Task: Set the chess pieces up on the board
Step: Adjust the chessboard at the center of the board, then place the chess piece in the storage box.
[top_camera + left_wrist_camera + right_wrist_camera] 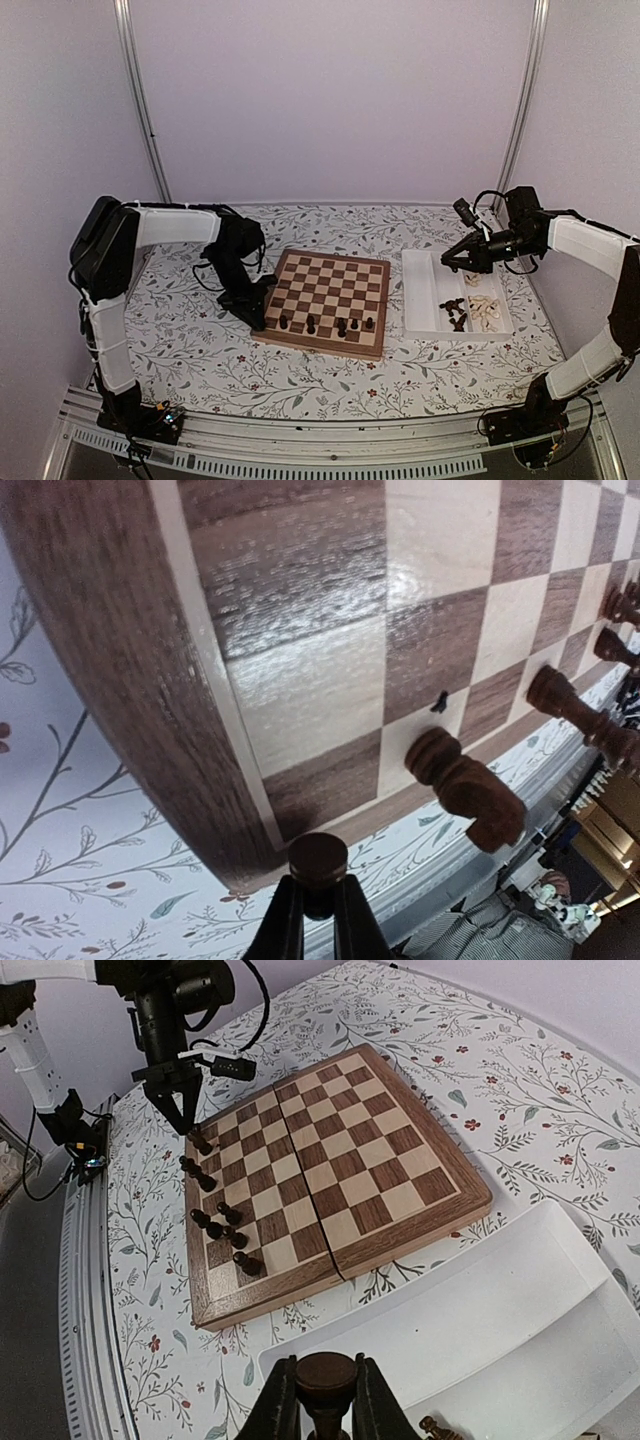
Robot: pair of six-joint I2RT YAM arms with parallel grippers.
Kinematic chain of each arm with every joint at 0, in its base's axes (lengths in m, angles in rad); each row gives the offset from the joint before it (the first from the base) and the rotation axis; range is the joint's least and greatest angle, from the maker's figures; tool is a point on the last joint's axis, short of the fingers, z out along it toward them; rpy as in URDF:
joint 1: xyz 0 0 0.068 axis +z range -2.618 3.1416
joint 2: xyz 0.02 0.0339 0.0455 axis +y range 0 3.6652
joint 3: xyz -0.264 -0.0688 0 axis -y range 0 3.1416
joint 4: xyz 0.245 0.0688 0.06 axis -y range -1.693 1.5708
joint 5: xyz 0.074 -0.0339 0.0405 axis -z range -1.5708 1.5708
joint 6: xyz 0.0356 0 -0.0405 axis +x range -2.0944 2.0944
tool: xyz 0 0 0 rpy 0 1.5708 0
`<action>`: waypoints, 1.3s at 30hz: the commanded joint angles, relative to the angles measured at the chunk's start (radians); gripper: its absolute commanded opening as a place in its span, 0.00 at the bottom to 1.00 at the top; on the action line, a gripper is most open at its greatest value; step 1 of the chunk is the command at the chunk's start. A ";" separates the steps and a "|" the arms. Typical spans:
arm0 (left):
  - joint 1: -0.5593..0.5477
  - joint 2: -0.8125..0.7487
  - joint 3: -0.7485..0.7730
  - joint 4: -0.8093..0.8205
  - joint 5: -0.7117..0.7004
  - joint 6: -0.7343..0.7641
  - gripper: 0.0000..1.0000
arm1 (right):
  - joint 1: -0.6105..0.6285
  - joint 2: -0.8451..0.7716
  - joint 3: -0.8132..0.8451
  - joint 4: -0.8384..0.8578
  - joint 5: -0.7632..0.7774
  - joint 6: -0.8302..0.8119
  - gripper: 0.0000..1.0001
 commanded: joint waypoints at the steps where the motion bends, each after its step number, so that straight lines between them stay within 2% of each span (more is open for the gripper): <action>1: 0.030 -0.051 -0.034 0.048 0.133 -0.019 0.00 | -0.002 0.012 -0.007 -0.013 -0.017 -0.012 0.12; 4: 0.047 -0.092 -0.050 0.074 0.165 -0.029 0.00 | -0.003 0.016 -0.007 -0.012 -0.011 -0.011 0.12; 8: 0.056 -0.113 -0.039 0.095 0.132 -0.038 0.00 | -0.002 0.042 -0.011 0.015 0.095 0.015 0.12; 12: 0.054 -0.131 0.005 0.169 0.139 -0.075 0.00 | -0.002 0.173 0.011 -0.023 0.190 0.052 0.12; 17: 0.026 -0.177 0.049 0.334 0.173 -0.144 0.00 | -0.002 0.352 0.044 -0.042 0.271 0.094 0.12; 23: -0.027 -0.226 0.048 0.531 0.212 -0.199 0.00 | -0.003 0.382 0.050 -0.005 0.334 0.132 0.11; 29: -0.082 -0.219 0.022 0.678 0.249 -0.241 0.00 | -0.002 0.413 0.053 -0.004 0.333 0.135 0.14; 33: -0.119 -0.207 0.008 0.784 0.268 -0.307 0.00 | -0.002 0.374 0.069 -0.027 0.336 0.130 0.30; 36: -0.138 -0.218 -0.019 0.918 0.280 -0.394 0.00 | 0.003 0.251 0.077 -0.021 0.335 0.114 0.59; 37: -0.143 -0.223 -0.035 0.975 0.293 -0.428 0.00 | 0.009 0.219 0.082 -0.024 0.337 0.095 0.91; 38: -0.149 -0.226 -0.046 1.028 0.313 -0.449 0.00 | 0.021 0.180 0.091 -0.034 0.339 0.079 0.98; 39: -0.155 -0.223 -0.047 1.064 0.341 -0.456 0.00 | 0.041 0.156 0.103 -0.050 0.337 0.053 0.99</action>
